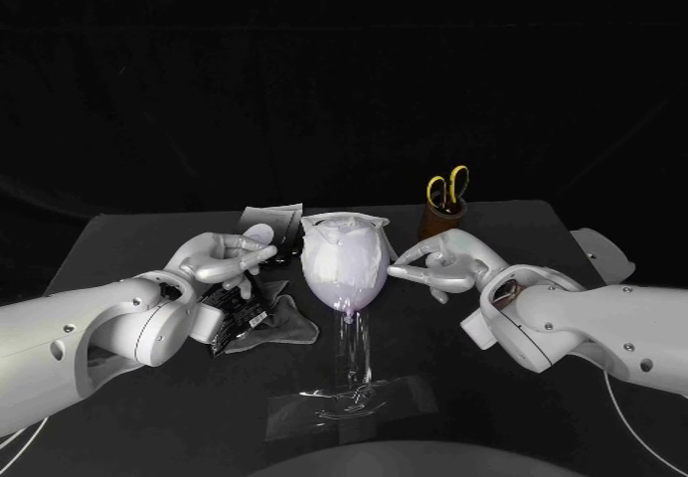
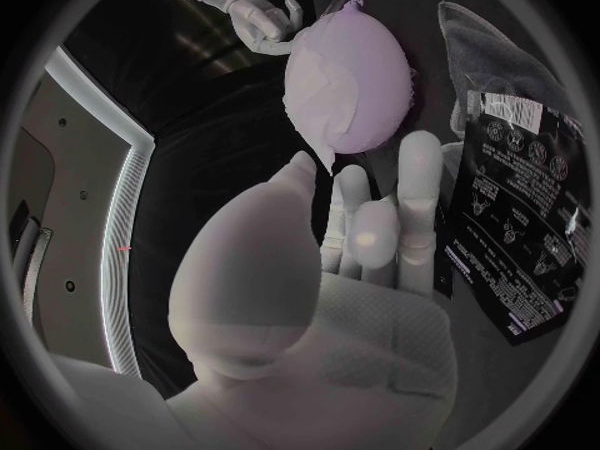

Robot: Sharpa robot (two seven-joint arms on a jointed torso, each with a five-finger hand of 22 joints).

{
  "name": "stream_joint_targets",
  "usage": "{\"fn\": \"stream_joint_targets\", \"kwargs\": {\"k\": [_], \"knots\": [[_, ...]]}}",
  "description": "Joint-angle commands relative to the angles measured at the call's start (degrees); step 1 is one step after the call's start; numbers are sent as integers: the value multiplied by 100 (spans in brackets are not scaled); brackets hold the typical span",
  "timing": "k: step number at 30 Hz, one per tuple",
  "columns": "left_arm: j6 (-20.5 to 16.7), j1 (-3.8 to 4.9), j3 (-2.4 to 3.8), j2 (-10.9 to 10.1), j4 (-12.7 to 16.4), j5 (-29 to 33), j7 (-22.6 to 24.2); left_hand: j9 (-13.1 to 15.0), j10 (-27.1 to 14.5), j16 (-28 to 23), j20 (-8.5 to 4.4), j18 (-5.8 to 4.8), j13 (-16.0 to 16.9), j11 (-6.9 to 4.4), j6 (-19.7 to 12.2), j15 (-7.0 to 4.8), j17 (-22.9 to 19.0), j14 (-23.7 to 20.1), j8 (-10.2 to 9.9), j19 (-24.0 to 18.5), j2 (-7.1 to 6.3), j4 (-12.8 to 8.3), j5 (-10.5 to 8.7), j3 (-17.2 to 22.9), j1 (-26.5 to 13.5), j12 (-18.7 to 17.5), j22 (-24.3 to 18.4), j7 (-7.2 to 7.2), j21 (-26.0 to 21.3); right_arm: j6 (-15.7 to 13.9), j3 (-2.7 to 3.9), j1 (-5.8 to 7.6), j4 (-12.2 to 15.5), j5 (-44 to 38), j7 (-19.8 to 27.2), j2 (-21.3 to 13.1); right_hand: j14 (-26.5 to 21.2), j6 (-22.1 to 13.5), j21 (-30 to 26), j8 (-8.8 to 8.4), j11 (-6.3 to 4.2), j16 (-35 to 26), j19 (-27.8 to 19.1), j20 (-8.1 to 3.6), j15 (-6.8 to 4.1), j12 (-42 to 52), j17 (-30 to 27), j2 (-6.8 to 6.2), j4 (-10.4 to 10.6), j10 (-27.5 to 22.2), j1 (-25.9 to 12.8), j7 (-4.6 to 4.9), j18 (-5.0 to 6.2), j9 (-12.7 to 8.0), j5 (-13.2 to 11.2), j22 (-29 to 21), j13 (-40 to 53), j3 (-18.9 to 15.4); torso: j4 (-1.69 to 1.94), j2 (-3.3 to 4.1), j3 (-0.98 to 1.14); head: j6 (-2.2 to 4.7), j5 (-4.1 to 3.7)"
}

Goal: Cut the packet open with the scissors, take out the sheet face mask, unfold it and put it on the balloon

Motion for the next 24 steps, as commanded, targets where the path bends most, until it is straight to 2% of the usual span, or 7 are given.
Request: {"fn": "stream_joint_targets", "kwargs": {"k": [1,2,3,6,18,23,24], "knots": [[164,-18,2,41,28,-169,78,18,-41,152,7,-112,255,-5,-64,1,415,84,47,91,23,59,10,-99,88,316,395,14,305,-405,1,-33,45,-556,-185,47,517,-46,152,43,23,57,51,-10,33,82,1217,-6,30,543,101,9,-92,15,28,139,1407,-89,1,0,4,-24,-8],[176,-26,1,52,28,-183,71,21,-24,207,11,-141,368,7,-88,0,592,121,55,139,33,83,4,-133,115,427,592,13,452,-424,1,-39,52,-585,-187,59,536,-46,223,54,25,81,69,-8,34,139,1290,5,44,576,134,10,-101,21,32,202,1474,-128,1,0,4,-24,-8],[188,-33,0,64,27,-196,65,22,98,309,12,-199,605,2,-109,6,955,214,61,255,39,100,3,-168,141,620,980,24,730,-456,1,-50,60,-628,-188,80,561,-47,315,66,26,112,101,-6,37,192,1387,15,59,607,164,8,-115,30,35,280,1534,-170,4,-3,5,-26,-12],[216,-57,-2,101,23,-222,49,30,59,412,26,-252,755,16,-153,17,1259,261,90,324,71,141,21,-284,211,810,1374,33,1039,-539,1,-71,76,-723,-187,134,592,-32,559,101,23,150,205,-5,36,217,1508,40,80,622,236,3,-154,58,76,479,1562,-245,4,-10,4,-41,-20],[253,-98,-1,197,11,-248,-5,20,1,458,47,-263,811,38,-234,35,1399,263,88,286,157,137,15,-402,332,923,1538,54,1189,-743,3,-120,55,-914,-225,319,592,-47,732,146,23,150,241,-2,37,217,1508,81,108,622,385,3,-176,111,216,642,1562,-381,5,-4,5,-73,-43],[226,-100,-1,267,-27,-251,-37,-43,-390,450,84,-254,327,92,-428,79,1380,230,-40,205,221,149,15,-513,380,650,1530,114,1207,-772,3,-129,16,-949,-264,385,592,-60,703,150,27,150,209,1,41,217,1508,88,113,622,418,7,-167,121,271,629,1562,-409,4,-4,5,-73,-24],[217,-101,0,284,-37,-251,-42,-88,-599,386,108,-223,162,131,-594,116,1147,140,-143,97,248,160,22,-569,343,451,1337,162,1083,-773,3,-130,6,-955,-276,396,592,-65,687,150,28,150,195,2,43,217,1508,90,116,622,425,9,-163,123,281,621,1562,-418,7,-5,5,-79,-26]]}}
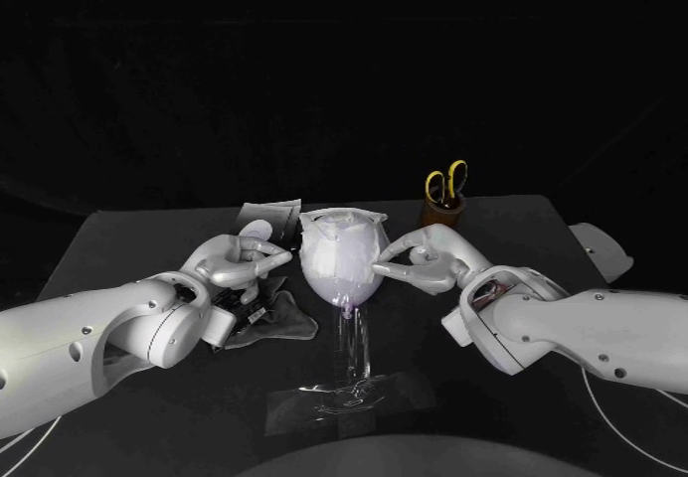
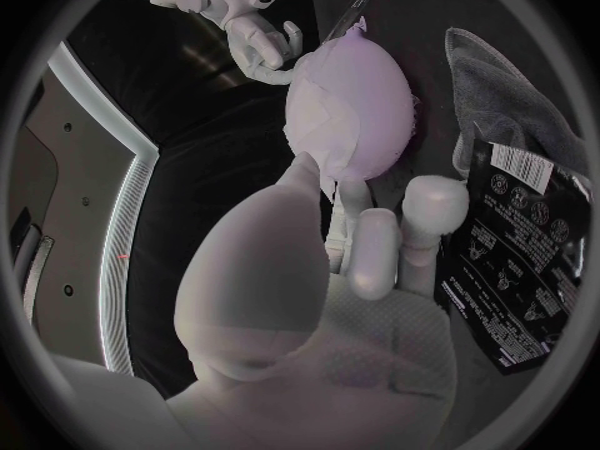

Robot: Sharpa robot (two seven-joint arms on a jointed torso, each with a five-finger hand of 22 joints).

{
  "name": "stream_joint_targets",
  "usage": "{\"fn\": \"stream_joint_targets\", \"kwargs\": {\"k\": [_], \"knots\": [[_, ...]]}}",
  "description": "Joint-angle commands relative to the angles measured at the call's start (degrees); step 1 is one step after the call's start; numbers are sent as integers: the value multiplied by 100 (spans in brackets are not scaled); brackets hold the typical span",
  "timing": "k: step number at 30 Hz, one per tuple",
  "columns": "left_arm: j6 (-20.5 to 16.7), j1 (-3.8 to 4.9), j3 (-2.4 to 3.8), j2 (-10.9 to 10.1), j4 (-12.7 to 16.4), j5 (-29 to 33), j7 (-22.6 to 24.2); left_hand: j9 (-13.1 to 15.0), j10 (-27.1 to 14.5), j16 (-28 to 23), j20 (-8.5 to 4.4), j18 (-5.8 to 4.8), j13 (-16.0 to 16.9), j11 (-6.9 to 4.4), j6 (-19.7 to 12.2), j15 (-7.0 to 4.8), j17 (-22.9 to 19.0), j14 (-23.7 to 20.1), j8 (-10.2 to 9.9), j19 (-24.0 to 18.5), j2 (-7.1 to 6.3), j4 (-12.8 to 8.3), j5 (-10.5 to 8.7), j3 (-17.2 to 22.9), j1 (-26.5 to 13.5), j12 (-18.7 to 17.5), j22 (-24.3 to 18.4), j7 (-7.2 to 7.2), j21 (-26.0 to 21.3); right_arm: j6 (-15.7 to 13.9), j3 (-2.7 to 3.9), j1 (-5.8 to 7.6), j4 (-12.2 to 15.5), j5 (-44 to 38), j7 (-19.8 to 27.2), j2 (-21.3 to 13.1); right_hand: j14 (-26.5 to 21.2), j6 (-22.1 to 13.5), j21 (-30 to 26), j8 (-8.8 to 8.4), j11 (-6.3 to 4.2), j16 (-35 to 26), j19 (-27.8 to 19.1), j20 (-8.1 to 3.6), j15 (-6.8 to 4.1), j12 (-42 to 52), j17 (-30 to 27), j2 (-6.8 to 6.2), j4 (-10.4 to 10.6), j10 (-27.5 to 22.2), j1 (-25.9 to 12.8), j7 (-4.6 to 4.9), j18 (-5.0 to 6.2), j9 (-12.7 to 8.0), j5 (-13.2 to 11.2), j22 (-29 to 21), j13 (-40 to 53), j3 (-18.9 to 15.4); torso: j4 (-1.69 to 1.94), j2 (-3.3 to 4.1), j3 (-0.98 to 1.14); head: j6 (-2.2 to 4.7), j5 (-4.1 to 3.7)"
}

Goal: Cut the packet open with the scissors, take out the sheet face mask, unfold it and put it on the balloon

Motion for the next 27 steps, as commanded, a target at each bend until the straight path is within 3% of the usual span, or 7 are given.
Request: {"fn": "stream_joint_targets", "kwargs": {"k": [1,3,4,7,10,13,27], "knots": [[61,-3,6,61,-24,-44,-16,-90,-387,-123,57,18,-331,83,-316,105,-536,-210,-193,-255,53,10,9,-139,-15,-389,-452,74,-275,-110,2,-9,-29,-199,-76,37,597,-56,-30,17,31,20,-31,3,39,19,1510,10,-11,626,57,1,-66,9,37,-14,1495,-44,2,2,-1,-10,4],[33,-6,6,106,-54,-41,-25,-138,-520,-278,106,99,-480,138,-470,153,-983,-407,-281,-512,66,23,12,-267,-92,-597,-912,131,-596,-101,2,-11,-58,-213,-104,61,597,-60,-41,17,33,20,-41,4,40,19,1510,11,-7,626,59,3,-64,10,41,-20,1495,-51,4,0,-2,-13,-4],[19,-7,6,123,-64,-40,-28,-182,-958,-735,175,283,-765,222,-637,239,-2222,-994,-364,-1148,94,4,19,-428,-238,-1083,-2084,204,-1449,-98,2,-11,-68,-219,-116,69,597,-60,-41,17,33,20,-41,4,40,19,1510,11,-7,626,59,3,-64,10,41,-20,1495,-51,4,-1,-2,-15,-4],[-48,-10,6,167,-87,-38,-20,-214,-1608,-1653,324,292,-1268,377,-776,394,-3553,-2052,-407,-1736,126,30,23,-631,-330,-1882,-2554,318,-2092,-86,2,-13,-95,-233,-145,90,597,-69,-54,16,36,20,-56,6,43,19,1510,13,0,626,59,6,-61,12,41,-27,1495,-65,2,-1,-3,-23,3],[-94,-11,7,208,-107,-63,-12,-232,-1921,-2253,456,265,-1633,474,-900,519,-3816,-2725,-423,-2168,140,33,27,-738,-329,-2385,-2839,380,-2616,-74,2,-15,-114,-241,-166,112,597,-75,-73,16,39,20,-73,8,46,19,1510,17,9,626,59,8,-57,15,38,-37,1495,-78,-1,-4,-2,-29,2],[-89,-12,7,249,-121,-90,-38,-222,-1958,-3552,790,264,-2405,743,-1096,867,-4445,-3739,-323,-2701,-56,45,19,-861,-318,-3186,-3582,380,-3820,-57,2,-16,-131,-250,-192,138,597,-76,-77,16,40,20,-77,9,47,19,1510,19,11,626,60,9,-56,16,37,-39,1495,-81,1,-4,0,-36,0],[62,-13,8,389,-176,-240,-359,-238,-1580,-4556,1048,343,-3198,877,-1063,1034,-4974,-3930,-177,-2566,-247,72,16,-960,-286,-3830,-4289,719,-4828,70,2,-22,-143,-370,-381,180,597,17,-49,86,22,20,-105,15,42,19,1510,74,79,626,79,-20,-54,60,9,7,1495,-172,-4,-6,1,-71,-22]]}}
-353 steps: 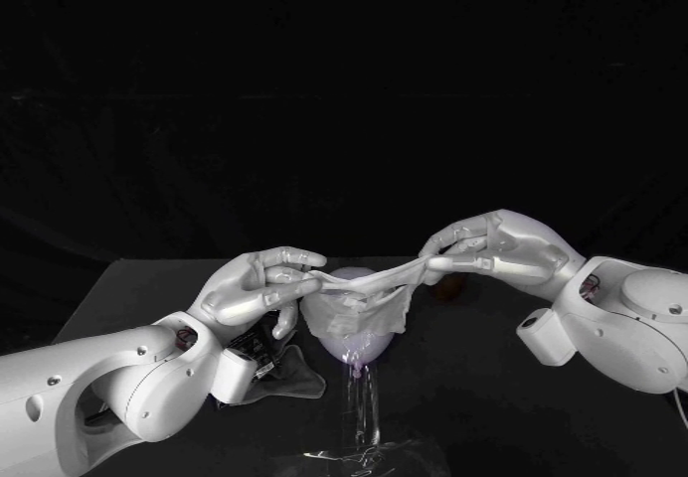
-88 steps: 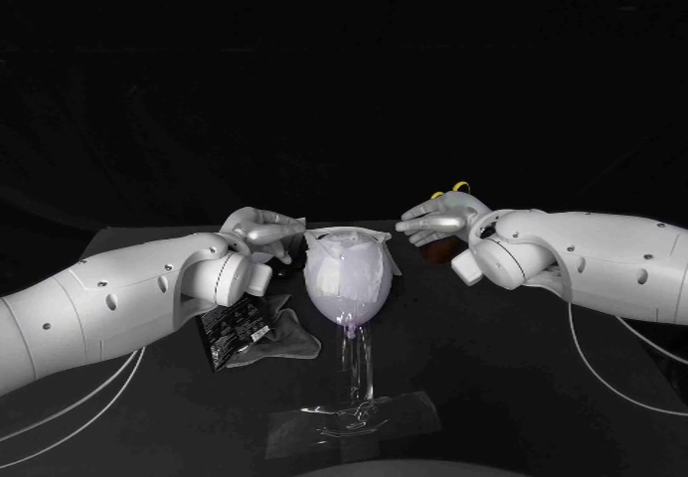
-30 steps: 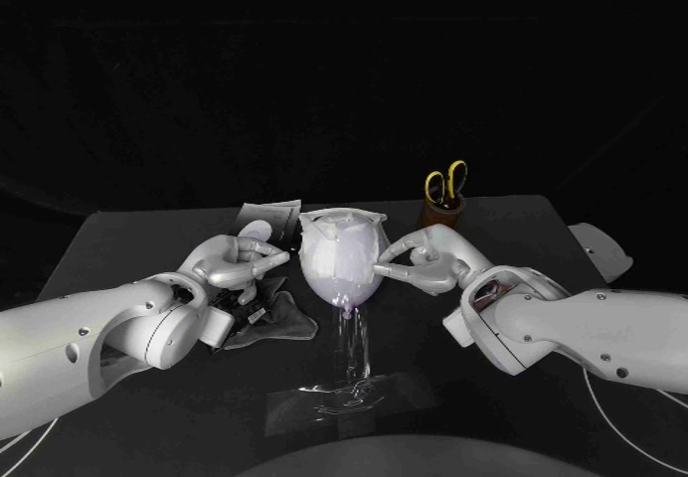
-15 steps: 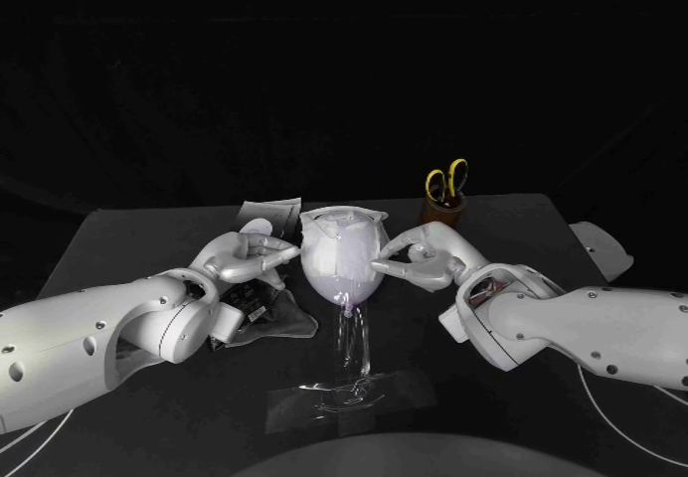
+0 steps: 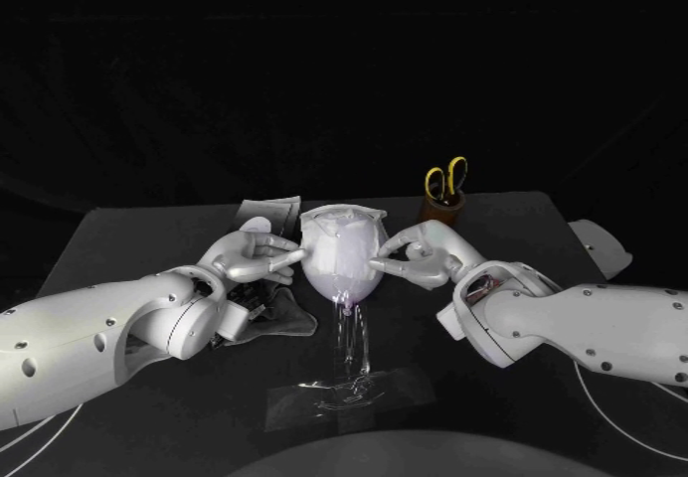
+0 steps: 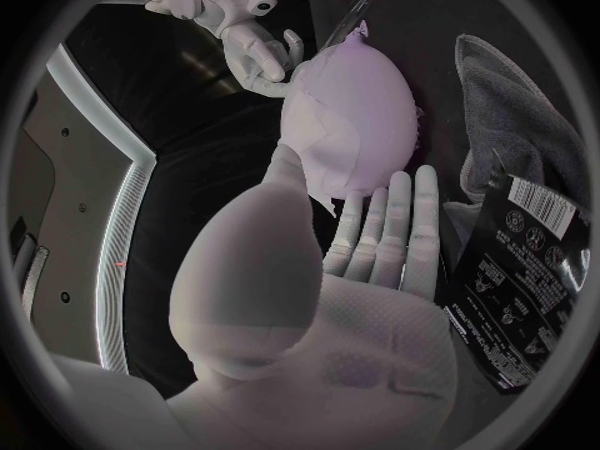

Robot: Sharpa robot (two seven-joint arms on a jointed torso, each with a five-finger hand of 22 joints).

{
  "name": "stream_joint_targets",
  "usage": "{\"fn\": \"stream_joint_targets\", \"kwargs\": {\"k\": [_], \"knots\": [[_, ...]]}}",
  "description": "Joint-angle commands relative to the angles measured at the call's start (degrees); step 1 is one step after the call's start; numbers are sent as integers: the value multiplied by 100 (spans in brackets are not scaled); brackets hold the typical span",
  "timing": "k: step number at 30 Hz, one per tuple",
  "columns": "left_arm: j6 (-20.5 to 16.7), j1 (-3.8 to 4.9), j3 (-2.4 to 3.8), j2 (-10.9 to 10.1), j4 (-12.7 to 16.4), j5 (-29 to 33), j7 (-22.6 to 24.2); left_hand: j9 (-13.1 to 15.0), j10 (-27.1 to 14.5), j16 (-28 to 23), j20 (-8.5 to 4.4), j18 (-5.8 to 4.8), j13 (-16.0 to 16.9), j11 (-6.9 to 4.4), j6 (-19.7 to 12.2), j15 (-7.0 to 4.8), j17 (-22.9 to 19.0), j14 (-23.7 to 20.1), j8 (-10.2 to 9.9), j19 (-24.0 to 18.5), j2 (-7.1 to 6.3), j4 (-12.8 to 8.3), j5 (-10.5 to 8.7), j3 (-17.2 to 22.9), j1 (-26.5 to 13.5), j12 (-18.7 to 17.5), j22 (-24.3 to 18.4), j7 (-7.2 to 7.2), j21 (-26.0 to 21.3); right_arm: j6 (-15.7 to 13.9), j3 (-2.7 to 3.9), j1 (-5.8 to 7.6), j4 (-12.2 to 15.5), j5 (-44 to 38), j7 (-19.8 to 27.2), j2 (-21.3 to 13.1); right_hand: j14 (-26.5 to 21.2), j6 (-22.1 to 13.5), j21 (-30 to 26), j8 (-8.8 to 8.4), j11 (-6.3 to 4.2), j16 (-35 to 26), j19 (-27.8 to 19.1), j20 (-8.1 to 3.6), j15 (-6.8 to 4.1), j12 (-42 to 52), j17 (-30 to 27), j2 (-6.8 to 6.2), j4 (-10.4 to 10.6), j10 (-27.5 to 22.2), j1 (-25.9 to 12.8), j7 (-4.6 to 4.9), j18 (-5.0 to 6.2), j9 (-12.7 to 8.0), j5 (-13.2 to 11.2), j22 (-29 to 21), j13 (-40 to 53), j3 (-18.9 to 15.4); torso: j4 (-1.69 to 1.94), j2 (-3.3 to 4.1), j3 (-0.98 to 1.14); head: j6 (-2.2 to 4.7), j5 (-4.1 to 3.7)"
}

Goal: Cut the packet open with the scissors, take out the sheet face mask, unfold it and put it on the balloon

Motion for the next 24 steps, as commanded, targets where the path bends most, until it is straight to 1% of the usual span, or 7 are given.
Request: {"fn": "stream_joint_targets", "kwargs": {"k": [1,4,5,12,20,22,24], "knots": [[93,-1,6,33,-4,-121,-166,-12,69,-43,-6,67,-47,-1,42,-16,-25,57,24,59,-13,-5,16,-3,0,-39,-40,633,-50,116,0,-8,18,-167,-139,11,599,80,19,57,-3,20,-36,-9,35,24,1505,27,20,608,31,-28,-18,22,-18,25,1510,-54,-3,2,1,-12,-11],[88,-1,6,58,-18,-137,-218,-20,102,-81,-5,66,-88,4,61,-13,-46,68,21,91,3,-6,15,7,5,-62,-74,642,-94,125,0,-11,32,-201,-171,16,599,114,15,78,-16,20,-49,-14,26,24,1505,45,40,608,42,-43,-14,33,-24,29,1510,-79,-5,2,-1,-15,-12],[87,-1,6,65,-23,-141,-230,-24,144,-112,-5,65,-119,3,88,-12,-63,77,23,116,38,-7,14,26,12,-74,-103,644,-132,128,0,-11,36,-210,-181,17,599,122,12,83,-19,20,-53,-15,24,24,1505,48,44,608,46,-46,-13,36,-25,28,1510,-85,-4,2,-3,-17,-14],[91,-2,6,97,-35,-151,-271,-39,269,-180,-11,67,-207,-8,188,-21,-103,129,23,204,143,-15,12,79,26,-106,-178,637,-226,164,0,-16,65,-279,-276,14,599,242,39,143,-64,20,-59,-38,-12,24,1505,82,94,608,95,-100,-13,66,-30,67,1510,-157,2,2,-3,-26,-14],[121,-3,6,122,-39,-148,-291,-56,354,-232,-19,68,-271,-21,264,-30,-132,162,4,265,211,-19,10,109,44,-139,-230,625,-292,193,0,-21,100,-314,-341,8,599,268,47,154,-78,20,-61,-48,-24,24,1505,86,119,608,100,-112,-14,71,-42,79,1510,-190,1,1,-2,-34,-12],[131,-3,6,127,-40,-147,-296,-65,408,-254,-27,70,-306,-32,317,-40,-145,201,-5,311,267,-23,9,129,63,-157,-256,613,-322,204,0,-22,109,-324,-358,8,599,268,47,154,-78,20,-61,-48,-24,24,1505,86,119,608,100,-112,-14,71,-42,79,1510,-190,-1,1,-3,-36,-11],[136,-3,6,131,-41,-146,-301,-69,434,-269,-31,70,-328,-38,355,-45,-153,219,-7,335,287,-25,9,132,69,-171,-272,606,-341,211,0,-23,117,-333,-373,7,599,273,55,155,-80,20,-58,-51,-27,24,1505,86,127,608,101,-115,-15,72,-50,86,1510,-201,-1,0,-1,-45,-12]]}}
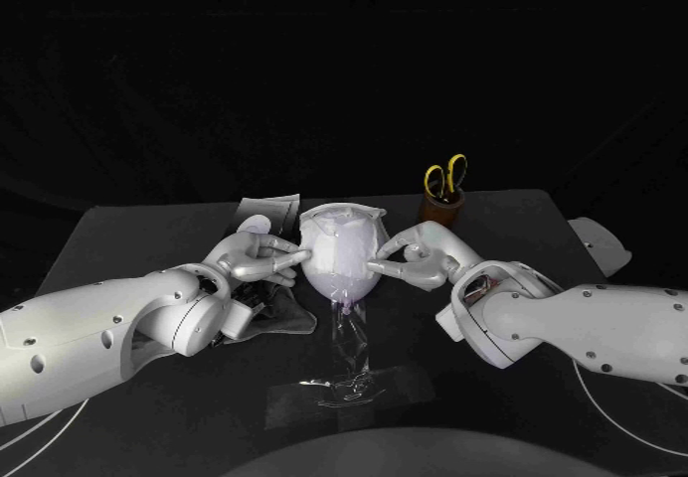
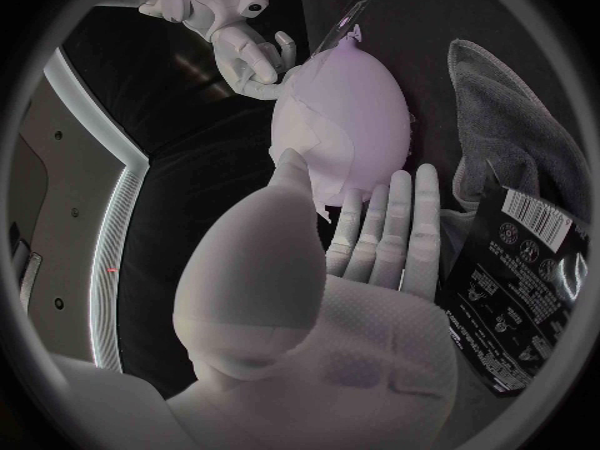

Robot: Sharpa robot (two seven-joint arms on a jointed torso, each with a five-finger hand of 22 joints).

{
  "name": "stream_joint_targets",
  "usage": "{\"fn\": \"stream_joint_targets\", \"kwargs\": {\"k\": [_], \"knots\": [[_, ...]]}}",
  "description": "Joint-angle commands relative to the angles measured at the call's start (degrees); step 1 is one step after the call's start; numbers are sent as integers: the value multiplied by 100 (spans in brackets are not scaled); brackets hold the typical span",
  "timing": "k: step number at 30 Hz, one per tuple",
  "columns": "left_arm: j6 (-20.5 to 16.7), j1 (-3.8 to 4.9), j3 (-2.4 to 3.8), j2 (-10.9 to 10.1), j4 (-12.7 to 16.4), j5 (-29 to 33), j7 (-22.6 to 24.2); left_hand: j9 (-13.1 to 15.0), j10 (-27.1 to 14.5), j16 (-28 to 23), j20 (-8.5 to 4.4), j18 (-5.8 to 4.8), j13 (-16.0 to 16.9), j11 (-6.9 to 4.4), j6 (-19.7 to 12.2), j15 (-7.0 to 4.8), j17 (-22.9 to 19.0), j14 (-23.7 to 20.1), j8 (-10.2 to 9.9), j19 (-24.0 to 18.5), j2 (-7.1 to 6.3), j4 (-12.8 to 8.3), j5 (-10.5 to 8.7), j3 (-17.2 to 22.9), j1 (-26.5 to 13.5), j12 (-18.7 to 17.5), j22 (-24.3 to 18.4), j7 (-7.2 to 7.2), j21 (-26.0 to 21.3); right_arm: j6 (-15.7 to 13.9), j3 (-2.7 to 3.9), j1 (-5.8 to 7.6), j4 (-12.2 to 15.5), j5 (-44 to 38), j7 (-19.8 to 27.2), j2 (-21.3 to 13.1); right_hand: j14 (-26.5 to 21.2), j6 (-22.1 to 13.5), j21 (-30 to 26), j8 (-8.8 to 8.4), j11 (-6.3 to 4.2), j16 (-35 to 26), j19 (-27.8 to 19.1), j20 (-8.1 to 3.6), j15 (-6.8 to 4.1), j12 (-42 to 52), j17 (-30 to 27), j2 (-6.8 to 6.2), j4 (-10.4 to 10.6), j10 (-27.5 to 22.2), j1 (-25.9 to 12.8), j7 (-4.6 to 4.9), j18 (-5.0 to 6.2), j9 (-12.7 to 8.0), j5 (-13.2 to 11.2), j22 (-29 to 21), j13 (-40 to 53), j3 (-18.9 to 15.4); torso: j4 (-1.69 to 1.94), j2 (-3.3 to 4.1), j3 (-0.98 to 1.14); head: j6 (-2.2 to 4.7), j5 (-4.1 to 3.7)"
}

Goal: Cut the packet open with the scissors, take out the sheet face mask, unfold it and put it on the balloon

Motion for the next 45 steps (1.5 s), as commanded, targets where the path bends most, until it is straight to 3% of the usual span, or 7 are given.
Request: {"fn": "stream_joint_targets", "kwargs": {"k": [1,18,26,29,32,35,45], "knots": [[127,-2,2,23,13,-36,-27,-8,50,-29,-3,78,-29,-10,54,-8,-14,43,-9,51,77,-10,8,37,-7,-30,-22,554,-40,148,-3,-11,27,-132,-96,4,609,56,26,21,-39,24,-17,-10,-37,21,1505,10,-1,607,25,-4,-10,9,-28,12,1505,-43,-2,-1,4,-17,3],[158,-2,2,64,0,14,-64,-38,171,-127,-23,77,-105,-38,240,-28,-61,105,-57,167,187,-20,8,40,52,-108,-102,517,-139,109,-2,-26,-84,-158,-146,186,609,86,11,31,-55,24,-36,-22,-49,21,1505,50,33,607,55,-22,-6,15,-55,12,1505,-73,4,2,3,-35,-1],[155,-2,2,70,4,45,-78,-52,229,-172,-33,78,-109,-50,313,-38,-81,133,-85,222,229,-24,8,33,81,-133,-130,504,-171,-42,-1,-28,-182,-157,-145,292,609,121,29,25,-89,24,-46,-52,-82,21,1505,265,46,607,293,-57,-8,14,-317,53,1505,-46,4,2,3,-41,-1],[153,-2,2,74,3,54,-81,-57,247,-185,-36,78,-110,-54,334,-41,-86,144,-94,236,240,-25,8,29,89,-140,-139,500,-181,-114,-1,-29,-208,-155,-140,326,609,168,64,35,-134,24,-31,-76,-117,21,1505,477,-67,607,598,-108,-12,18,-454,90,1505,126,2,-1,5,-51,-1],[150,-2,2,76,4,70,-85,-61,261,-196,-39,79,-110,-57,351,-44,-90,154,-103,249,248,-26,8,24,97,-147,-146,498,-190,-171,0,-30,-236,-154,-146,365,609,191,86,40,-165,24,-19,-91,-138,21,1505,553,-157,607,774,-140,-16,20,-458,111,1505,228,4,0,3,-60,-3],[146,-2,2,78,6,82,-89,-61,263,-198,-39,79,-110,-58,353,-44,-91,155,-104,251,248,-26,8,24,98,-148,-146,497,-190,-229,0,-31,-256,-153,-154,392,609,250,143,63,-239,24,14,-147,-208,21,1505,671,-477,607,1257,-218,-25,33,-458,163,1505,568,1,-1,3,-61,3],[138,-2,2,78,10,95,-93,-71,289,-223,-45,78,-112,-63,384,-50,-100,181,-126,280,270,-28,8,15,117,-167,-162,492,-209,-335,0,-32,-209,-109,-125,359,609,309,264,164,-187,24,64,-172,-181,21,1505,472,-860,607,1175,-143,-53,140,-473,297,1505,1473,-1,-3,3,-70,7]]}}
